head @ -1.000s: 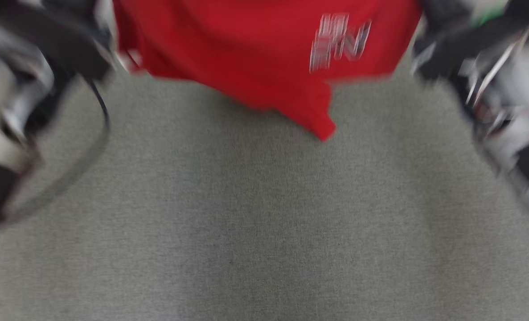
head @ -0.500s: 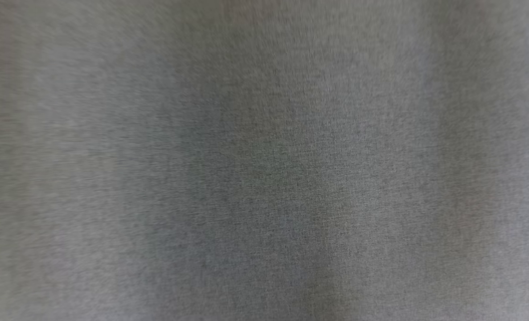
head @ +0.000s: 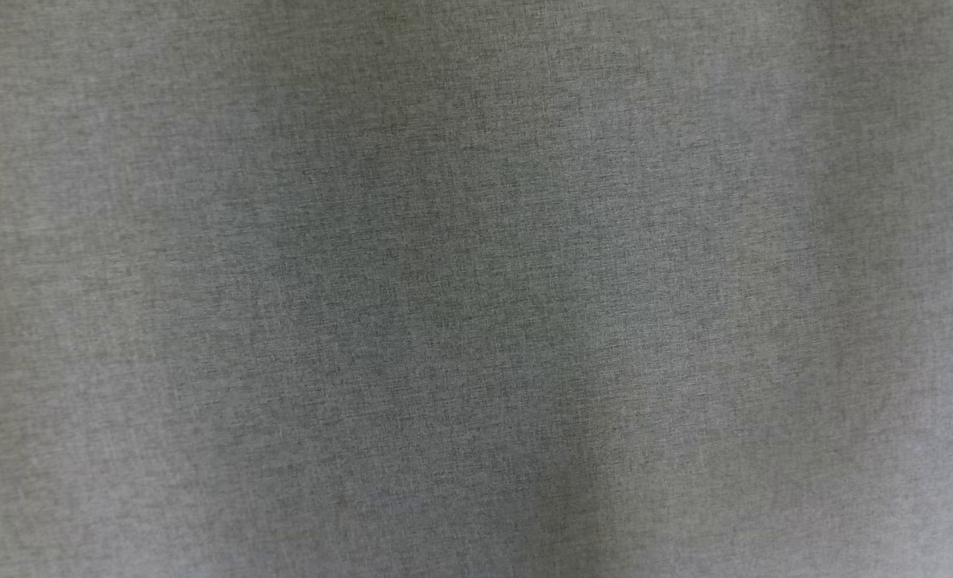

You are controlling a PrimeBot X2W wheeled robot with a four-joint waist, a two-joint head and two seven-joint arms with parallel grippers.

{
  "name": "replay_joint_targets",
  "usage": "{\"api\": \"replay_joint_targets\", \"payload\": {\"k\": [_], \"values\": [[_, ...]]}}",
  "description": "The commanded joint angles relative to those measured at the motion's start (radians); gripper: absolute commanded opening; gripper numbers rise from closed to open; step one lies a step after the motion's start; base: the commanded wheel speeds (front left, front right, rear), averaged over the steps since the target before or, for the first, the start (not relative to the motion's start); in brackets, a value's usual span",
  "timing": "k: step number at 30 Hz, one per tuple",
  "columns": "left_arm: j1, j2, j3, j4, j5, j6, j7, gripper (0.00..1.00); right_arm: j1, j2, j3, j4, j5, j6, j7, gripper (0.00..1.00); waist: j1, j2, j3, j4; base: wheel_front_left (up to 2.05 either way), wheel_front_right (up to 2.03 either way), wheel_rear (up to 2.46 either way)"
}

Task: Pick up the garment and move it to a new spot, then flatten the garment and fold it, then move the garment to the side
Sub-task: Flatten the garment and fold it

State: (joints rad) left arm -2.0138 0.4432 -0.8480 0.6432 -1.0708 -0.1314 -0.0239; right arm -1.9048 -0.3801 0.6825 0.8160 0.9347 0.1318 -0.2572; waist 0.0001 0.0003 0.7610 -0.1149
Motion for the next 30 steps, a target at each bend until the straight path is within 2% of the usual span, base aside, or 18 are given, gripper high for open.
{"api": "replay_joint_targets", "payload": {"k": [1, 4, 8, 10, 11, 13, 15, 17, 18, 23, 30], "values": [[0.064, 0.016, -0.015, -0.003, -0.034, 0.002, -0.022, 0.0, 0.052, -0.026, 0.025, -0.022, -0.02, -0.002, -0.008, 0.0, -0.0001, -0.0003, -0.013, 0.011, 0.0, 0.0, 0.0], [0.162, 0.031, -0.038, -0.043, -0.084, 0.002, -0.087, 0.0, 0.166, -0.054, 0.021, -0.123, -0.054, -0.002, -0.008, 0.0, -0.0001, -0.0003, -0.041, 0.018, 0.0, 0.0, 0.0], [0.392, 0.074, -0.08, -0.122, -0.148, 0.002, -0.191, 0.0, 0.427, -0.081, -0.008, -0.273, -0.073, -0.002, -0.007, 0.0, -0.0001, -0.0003, -0.109, 0.019, 0.0, 0.0, 0.0], [0.503, 0.08, -0.055, -0.17, -0.205, 0.001, -0.223, 0.0, 0.555, -0.082, -0.029, -0.343, -0.053, -0.002, -0.007, 0.0, -0.0001, -0.0003, -0.143, 0.019, 0.0, 0.0, 0.0], [0.605, 0.105, -0.068, -0.219, -0.189, 0.001, -0.238, 0.0, 0.656, -0.088, -0.052, -0.396, -0.063, -0.002, -0.008, 0.0, -0.0001, -0.0003, -0.18, 0.015, 0.0, 0.0, 0.0], [0.711, 0.107, -0.065, -0.26, -0.183, 0.001, -0.241, 0.0, 0.769, -0.082, -0.075, -0.439, -0.064, -0.002, -0.007, 0.0, -0.0001, -0.0003, -0.218, 0.02, 0.0, 0.0, 0.0], [0.822, 0.084, 0.002, -0.291, -0.155, 0.001, -0.242, 0.0, 0.886, -0.085, -0.1, -0.469, -0.086, -0.002, -0.007, 0.0, -0.0001, -0.0003, -0.262, 0.032, 0.0, 0.0, 0.0], [0.951, 0.057, 0.023, -0.322, -0.092, 0.001, -0.241, 0.0, 1.006, -0.077, -0.11, -0.497, -0.086, -0.002, -0.007, 0.0, -0.0001, -0.0003, -0.31, 0.043, 0.0, 0.0, 0.0], [1.468, -0.048, 0.081, -0.338, 0.073, 0.001, -0.242, 0.0, 1.531, -0.09, -0.184, -0.585, -0.044, -0.002, -0.007, 0.0, -0.0001, -0.0003, -0.511, 0.085, 0.0, 0.0, 0.0], [1.673, -0.065, 0.09, -0.337, 0.135, 0.001, -0.242, 0.0, 1.733, -0.125, -0.18, -0.61, 0.03, -0.002, -0.007, 0.0, -0.0001, -0.0003, -0.595, 0.09, 0.0, 0.0, 0.0], [1.831, -0.032, 0.208, -0.395, 0.2, 0.001, -0.242, 0.0, 1.836, -0.199, -0.206, -0.659, 0.102, -0.002, -0.007, 0.0, -0.0001, -0.0003, -0.643, 0.078, 0.0, 0.0, 0.0]]}}
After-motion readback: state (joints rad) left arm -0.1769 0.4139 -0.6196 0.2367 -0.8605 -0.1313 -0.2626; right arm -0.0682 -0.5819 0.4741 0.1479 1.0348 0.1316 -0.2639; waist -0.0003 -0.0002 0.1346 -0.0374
